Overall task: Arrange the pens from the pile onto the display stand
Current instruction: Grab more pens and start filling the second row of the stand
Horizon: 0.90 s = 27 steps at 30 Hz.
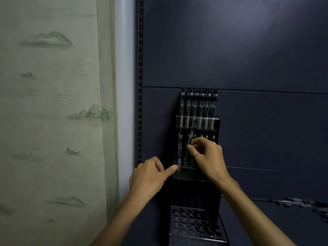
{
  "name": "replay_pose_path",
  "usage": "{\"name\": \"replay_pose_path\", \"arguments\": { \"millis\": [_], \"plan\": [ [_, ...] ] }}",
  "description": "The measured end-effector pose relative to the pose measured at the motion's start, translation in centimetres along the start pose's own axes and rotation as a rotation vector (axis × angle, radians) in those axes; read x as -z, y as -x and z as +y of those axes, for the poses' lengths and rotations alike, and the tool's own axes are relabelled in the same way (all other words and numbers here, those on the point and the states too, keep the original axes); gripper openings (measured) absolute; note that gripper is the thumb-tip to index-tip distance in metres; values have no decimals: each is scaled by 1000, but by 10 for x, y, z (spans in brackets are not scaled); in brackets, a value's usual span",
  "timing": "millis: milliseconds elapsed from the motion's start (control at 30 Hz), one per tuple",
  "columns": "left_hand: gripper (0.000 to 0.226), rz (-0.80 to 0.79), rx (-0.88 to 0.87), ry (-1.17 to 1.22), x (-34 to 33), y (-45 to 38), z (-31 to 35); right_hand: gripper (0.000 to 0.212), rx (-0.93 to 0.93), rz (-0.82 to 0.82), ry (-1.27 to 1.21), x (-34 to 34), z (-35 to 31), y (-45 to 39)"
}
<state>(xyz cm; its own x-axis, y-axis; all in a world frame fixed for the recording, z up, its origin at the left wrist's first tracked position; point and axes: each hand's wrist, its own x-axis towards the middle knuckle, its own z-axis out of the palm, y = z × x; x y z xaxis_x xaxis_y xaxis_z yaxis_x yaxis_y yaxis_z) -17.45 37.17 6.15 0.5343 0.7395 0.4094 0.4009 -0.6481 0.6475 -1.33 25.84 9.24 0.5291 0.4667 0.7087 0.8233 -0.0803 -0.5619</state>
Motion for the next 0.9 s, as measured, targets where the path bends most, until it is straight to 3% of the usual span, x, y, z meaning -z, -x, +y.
{"name": "replay_pose_path", "arguments": {
  "millis": [433, 900],
  "plan": [
    [50, -44, -27, -13, 3, 0, 1, 16, -9, 23, -8, -3, -1, 2],
    [53, -64, -10, 35, 2, 1, -2, 13, -41, -110, 201, -5, -3, 4]
  ]
}}
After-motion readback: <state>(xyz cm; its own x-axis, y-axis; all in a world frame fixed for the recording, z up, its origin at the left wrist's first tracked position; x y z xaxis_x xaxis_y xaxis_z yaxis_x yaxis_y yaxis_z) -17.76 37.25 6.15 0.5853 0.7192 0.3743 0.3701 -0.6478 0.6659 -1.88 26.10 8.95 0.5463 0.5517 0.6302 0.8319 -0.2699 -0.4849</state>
